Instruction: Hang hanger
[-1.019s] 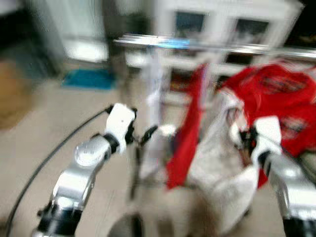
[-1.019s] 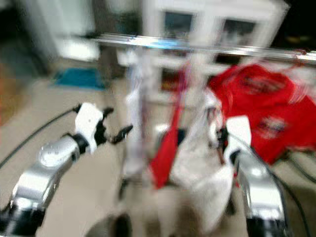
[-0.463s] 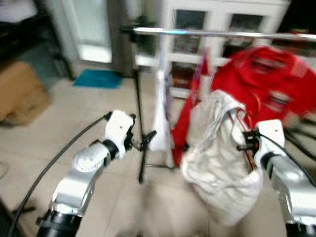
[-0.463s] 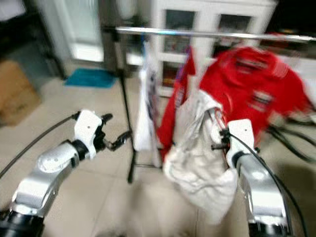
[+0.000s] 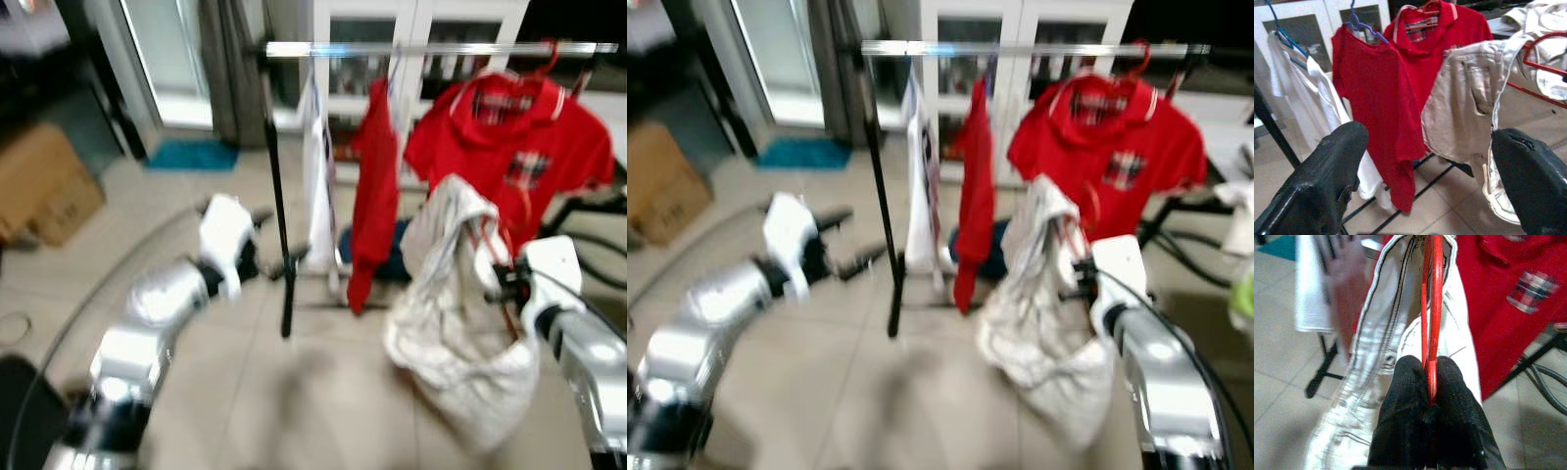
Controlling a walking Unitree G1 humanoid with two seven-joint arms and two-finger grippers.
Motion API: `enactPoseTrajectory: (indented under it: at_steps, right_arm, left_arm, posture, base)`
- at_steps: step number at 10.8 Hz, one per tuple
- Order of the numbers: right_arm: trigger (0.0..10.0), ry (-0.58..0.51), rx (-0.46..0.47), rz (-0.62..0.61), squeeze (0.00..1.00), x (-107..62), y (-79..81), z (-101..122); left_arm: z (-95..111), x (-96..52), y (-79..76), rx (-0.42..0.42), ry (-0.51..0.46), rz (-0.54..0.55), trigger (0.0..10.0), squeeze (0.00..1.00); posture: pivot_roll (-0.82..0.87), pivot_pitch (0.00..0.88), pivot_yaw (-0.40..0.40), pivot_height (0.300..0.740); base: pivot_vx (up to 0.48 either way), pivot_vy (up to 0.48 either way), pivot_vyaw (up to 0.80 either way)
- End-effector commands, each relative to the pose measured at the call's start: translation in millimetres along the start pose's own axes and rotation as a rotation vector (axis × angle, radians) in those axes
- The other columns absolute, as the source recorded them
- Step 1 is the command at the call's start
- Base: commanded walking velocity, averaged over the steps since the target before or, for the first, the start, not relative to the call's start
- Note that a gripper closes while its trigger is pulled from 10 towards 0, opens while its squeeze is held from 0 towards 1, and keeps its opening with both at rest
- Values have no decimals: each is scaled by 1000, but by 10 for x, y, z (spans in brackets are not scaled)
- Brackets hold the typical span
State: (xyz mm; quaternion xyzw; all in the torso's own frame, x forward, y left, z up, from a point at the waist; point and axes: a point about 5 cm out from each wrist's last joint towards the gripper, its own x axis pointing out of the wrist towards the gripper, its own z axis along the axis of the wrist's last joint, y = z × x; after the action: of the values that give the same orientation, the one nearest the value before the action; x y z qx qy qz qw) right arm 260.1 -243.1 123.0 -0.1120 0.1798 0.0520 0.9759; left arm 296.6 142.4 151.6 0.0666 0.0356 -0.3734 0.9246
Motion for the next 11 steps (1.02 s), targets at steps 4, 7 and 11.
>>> enactPoseTrajectory:
  at_steps: [4, 7, 11]
  right_arm:
    - [10000, -211, -74, 213, 0, -135, 326, 628]
    - [10000, -285, -120, 311, 0, -233, 485, 937]
    - [10000, -312, -130, 337, 0, -290, 525, 1104]
  left_arm:
    - [173, 528, -123, 29, -35, -243, 10000, 1000]
    - [170, 850, -53, 48, 5, -240, 10000, 0]
    - [210, 913, 169, 109, 16, -105, 0, 0]
  posture:
    - [-158, 0, 57, 740]
    - [-159, 0, 60, 740]
    - [-153, 0, 54, 740]
  base:
    - [0, 0, 0]
    - [0, 0, 0]
    - [0, 0, 0]
